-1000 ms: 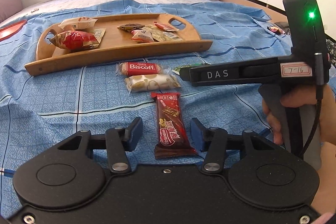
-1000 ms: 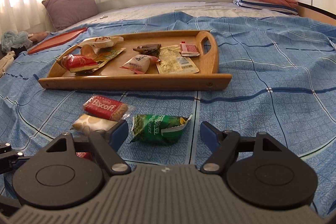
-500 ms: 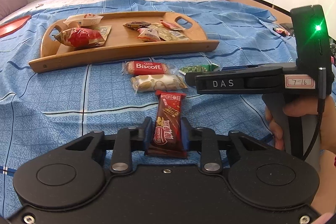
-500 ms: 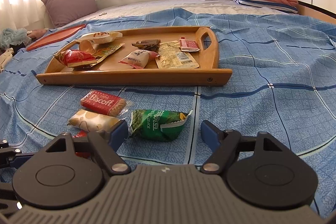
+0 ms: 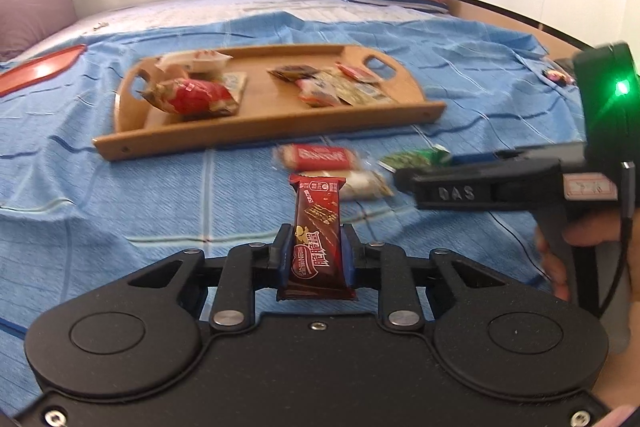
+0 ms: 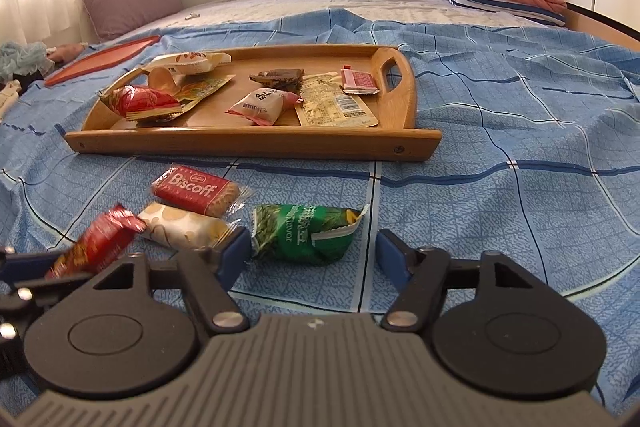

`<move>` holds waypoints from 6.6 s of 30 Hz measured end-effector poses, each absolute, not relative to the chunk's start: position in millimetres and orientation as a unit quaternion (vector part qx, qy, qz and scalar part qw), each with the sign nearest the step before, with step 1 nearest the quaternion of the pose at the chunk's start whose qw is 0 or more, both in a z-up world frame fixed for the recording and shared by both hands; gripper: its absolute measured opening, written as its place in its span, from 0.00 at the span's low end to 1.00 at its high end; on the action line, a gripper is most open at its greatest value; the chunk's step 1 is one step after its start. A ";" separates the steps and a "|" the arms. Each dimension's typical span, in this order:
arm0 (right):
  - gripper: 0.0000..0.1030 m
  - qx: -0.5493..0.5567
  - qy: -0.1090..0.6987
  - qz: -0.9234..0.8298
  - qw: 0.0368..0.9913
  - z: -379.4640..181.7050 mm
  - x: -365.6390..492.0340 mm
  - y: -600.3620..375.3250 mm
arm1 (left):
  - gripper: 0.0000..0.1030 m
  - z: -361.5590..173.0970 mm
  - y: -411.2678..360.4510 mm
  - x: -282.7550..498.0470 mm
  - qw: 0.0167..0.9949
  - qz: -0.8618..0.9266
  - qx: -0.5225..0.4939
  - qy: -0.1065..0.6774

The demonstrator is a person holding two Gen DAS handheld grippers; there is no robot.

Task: Organize snacks
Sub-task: 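Carry the chocolate bar and green pea bag over the wooden tray, then lower both items onto the tray and open both tools, then move both tools toward the two biscuit packs lying beside the tray, then grasp the red Biscoff biscuit pack with the left tool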

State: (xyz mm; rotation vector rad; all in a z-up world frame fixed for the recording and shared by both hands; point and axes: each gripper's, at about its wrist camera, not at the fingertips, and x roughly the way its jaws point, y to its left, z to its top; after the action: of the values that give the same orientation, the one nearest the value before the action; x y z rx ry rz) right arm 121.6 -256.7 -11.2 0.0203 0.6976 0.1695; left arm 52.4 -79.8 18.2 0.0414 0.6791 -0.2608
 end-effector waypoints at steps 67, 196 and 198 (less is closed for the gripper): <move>0.53 0.026 0.333 0.058 0.941 17.8 347.7 -238.1 | 0.22 44.0 -39.3 394.6 0.924 -0.069 -0.056 0.372; 0.96 0.004 0.309 0.095 0.947 -11.7 67.4 -225.4 | 0.72 13.8 -143.0 206.1 0.867 -0.131 0.060 0.478; 0.97 0.002 0.309 0.096 0.946 -12.0 67.9 -224.9 | 0.68 15.1 -143.3 204.3 0.869 -0.134 0.064 0.473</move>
State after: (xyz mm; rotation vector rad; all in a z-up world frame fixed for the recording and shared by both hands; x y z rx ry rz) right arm 67.9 -224.9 -12.0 0.0041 0.6289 0.1947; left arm 204.3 -143.3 15.1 0.1342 0.9889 -0.2813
